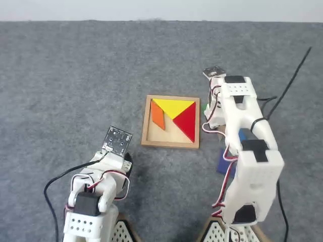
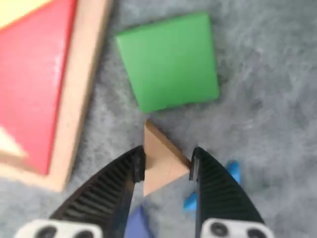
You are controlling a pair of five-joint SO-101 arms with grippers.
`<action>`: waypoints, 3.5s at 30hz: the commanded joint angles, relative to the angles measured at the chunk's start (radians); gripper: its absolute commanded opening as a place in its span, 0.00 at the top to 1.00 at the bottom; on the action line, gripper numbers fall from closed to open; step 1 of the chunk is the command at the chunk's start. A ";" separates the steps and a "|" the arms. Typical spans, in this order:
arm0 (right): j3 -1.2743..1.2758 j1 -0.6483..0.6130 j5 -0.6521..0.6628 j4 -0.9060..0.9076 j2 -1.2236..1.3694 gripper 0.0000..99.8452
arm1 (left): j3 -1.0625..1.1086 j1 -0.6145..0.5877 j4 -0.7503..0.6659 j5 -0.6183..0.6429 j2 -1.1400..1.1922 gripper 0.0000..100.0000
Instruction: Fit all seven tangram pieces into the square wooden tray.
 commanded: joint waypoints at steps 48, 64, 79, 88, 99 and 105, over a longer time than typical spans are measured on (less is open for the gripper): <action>-0.400 -0.479 -0.230 -0.002 0.125 0.71 | -0.007 0.002 -0.003 0.006 0.002 0.91; 0.477 -0.384 -0.157 -0.493 -0.512 0.92 | -0.007 0.002 -0.003 0.006 0.002 0.91; 0.377 -0.389 -0.153 -0.503 -0.249 0.96 | -0.007 0.002 -0.003 0.006 0.002 0.91; 0.155 -0.389 -0.153 -0.433 -0.077 0.96 | -0.007 0.002 -0.003 0.006 0.002 0.91; 0.046 -0.437 -0.152 -0.423 -0.008 0.96 | -0.007 0.002 -0.003 0.006 0.002 0.91; 0.061 -0.438 -0.152 -0.331 -0.150 0.96 | -0.007 0.002 -0.003 0.006 0.002 0.91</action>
